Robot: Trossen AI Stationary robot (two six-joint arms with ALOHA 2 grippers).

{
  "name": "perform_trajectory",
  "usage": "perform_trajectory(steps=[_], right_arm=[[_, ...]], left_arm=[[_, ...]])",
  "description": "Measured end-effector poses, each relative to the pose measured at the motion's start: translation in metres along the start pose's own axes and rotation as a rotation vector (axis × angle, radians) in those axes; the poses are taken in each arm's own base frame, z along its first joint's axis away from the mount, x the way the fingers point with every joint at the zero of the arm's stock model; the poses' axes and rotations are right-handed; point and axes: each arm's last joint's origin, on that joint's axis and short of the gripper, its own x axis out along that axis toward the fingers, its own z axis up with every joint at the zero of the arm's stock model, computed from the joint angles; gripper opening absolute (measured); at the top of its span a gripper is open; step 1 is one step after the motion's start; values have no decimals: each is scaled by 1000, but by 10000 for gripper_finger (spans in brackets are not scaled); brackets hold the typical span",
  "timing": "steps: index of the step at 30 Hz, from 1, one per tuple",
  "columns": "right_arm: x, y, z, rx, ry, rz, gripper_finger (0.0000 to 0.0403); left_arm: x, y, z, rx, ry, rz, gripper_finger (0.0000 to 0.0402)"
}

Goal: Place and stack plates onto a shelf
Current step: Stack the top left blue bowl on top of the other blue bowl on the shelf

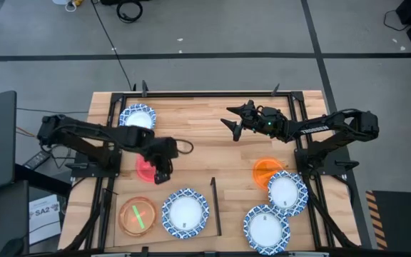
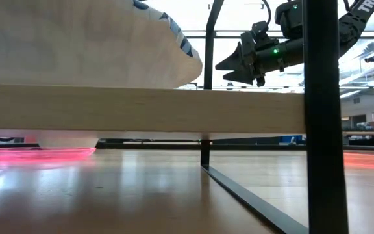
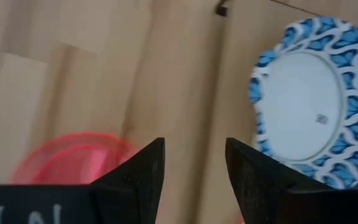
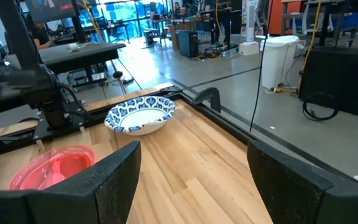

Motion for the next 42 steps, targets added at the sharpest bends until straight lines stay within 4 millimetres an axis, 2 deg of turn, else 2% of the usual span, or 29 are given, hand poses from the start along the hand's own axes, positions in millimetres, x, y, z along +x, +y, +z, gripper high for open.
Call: perform_trajectory(steps=[13,29,36,42], right_arm=[[0,0,-1,-1,7,-1,300],[0,0,-1,3,8,-1,300],[0,0,-1,7,8,-1,300],[0,0,-1,7,8,-1,300]], left_arm=[[-13,50,10,83,-5,89,176],[-23,95,16,103,-27,162,176],[-31,121,15,4,-43,247,176],[-38,145,13,-168,-64,320,176]])
